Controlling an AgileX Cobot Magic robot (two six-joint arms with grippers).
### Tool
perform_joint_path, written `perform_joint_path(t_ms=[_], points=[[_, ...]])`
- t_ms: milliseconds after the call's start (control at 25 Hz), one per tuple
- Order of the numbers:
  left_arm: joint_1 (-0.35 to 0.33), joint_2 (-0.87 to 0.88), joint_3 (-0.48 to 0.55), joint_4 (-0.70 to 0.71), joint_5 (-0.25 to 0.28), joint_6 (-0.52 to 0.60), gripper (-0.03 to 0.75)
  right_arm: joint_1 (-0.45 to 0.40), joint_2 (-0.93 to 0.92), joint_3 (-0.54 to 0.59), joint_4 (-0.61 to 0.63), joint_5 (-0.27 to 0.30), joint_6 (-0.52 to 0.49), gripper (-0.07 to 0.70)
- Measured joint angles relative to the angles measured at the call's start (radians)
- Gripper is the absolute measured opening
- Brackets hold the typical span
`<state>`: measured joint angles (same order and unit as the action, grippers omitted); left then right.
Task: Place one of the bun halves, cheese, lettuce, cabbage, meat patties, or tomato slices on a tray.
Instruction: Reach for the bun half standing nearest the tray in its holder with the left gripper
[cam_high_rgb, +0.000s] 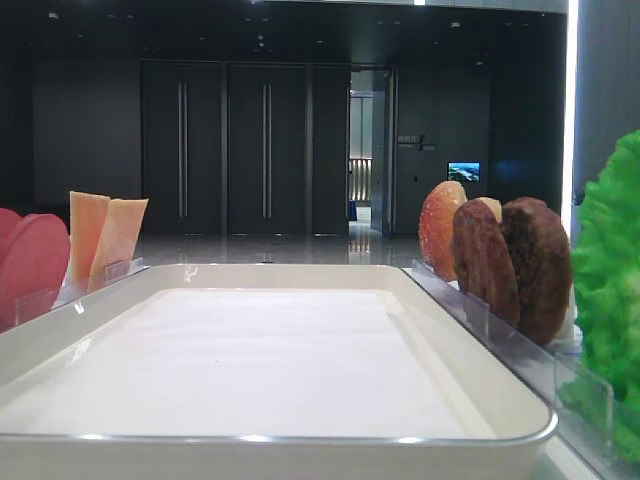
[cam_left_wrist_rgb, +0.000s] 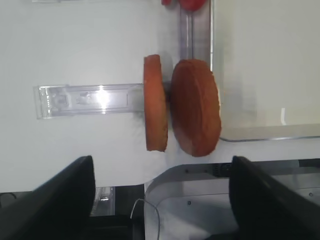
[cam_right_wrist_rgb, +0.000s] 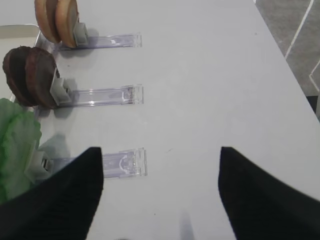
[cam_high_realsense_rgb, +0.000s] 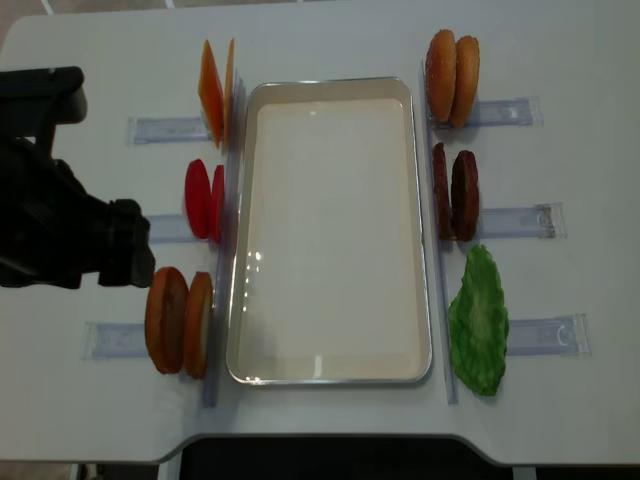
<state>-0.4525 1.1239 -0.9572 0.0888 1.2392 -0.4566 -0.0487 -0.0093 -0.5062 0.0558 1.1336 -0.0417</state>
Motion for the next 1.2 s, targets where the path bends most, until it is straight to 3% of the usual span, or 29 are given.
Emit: perform_joint_path(t_ms=[80,480,840,1200], points=[[-0.063,0.027,0.0,0.009,0.0,-0.061,0.643,0.0,0.0,0.0,0.0,0.0,0.0,0.468],[-0.178,0.148,0.0,0.036,-0.007,-0.164,0.643,0.0,0.0,0.0,0.0,0.0,0.0,0.468],[-0.204,0.255,0.0,0.043,-0.111,-0.205,0.643,0.0,0.0,0.0,0.0,0.0,0.0,0.468],[-0.206,0.305,0.0,0.036,-0.127,-0.207,0.643,0.0,0.0,0.0,0.0,0.0,0.0,0.468]])
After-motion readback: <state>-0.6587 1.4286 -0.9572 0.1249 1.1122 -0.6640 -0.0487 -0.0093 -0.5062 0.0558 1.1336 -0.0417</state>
